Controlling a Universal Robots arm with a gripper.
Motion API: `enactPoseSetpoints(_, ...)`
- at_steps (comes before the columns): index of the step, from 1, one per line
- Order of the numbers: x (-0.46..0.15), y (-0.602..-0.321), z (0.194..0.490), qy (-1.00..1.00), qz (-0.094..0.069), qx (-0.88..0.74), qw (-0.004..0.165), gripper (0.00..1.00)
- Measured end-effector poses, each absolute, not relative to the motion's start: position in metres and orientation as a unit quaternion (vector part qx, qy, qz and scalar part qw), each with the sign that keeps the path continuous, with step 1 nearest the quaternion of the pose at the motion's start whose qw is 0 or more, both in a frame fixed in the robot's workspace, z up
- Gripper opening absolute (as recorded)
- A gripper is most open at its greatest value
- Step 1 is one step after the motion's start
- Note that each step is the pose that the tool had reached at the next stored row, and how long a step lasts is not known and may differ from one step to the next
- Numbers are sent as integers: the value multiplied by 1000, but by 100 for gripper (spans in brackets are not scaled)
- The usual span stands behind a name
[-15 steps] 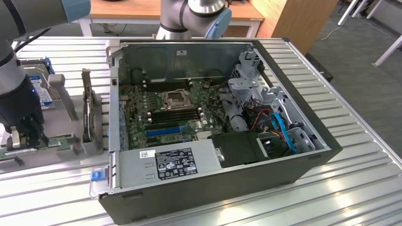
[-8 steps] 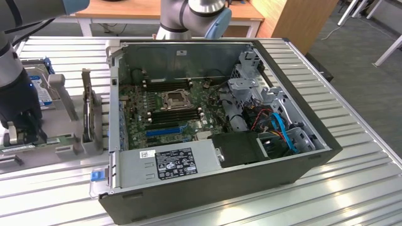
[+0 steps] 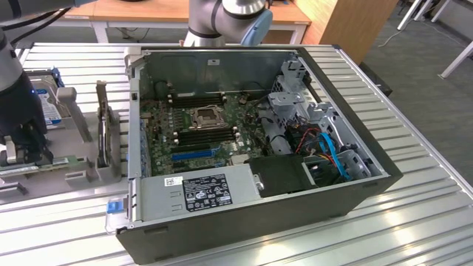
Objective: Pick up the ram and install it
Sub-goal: 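Pick up the ram and move it above insertion slot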
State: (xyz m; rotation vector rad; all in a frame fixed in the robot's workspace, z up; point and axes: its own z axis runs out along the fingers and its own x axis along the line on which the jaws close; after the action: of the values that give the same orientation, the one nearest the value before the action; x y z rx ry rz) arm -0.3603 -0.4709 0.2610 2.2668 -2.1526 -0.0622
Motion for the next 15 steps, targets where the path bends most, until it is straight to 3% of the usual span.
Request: enactPoseSetpoints(15,-358,-471,289,-688,-20,725,8,11)
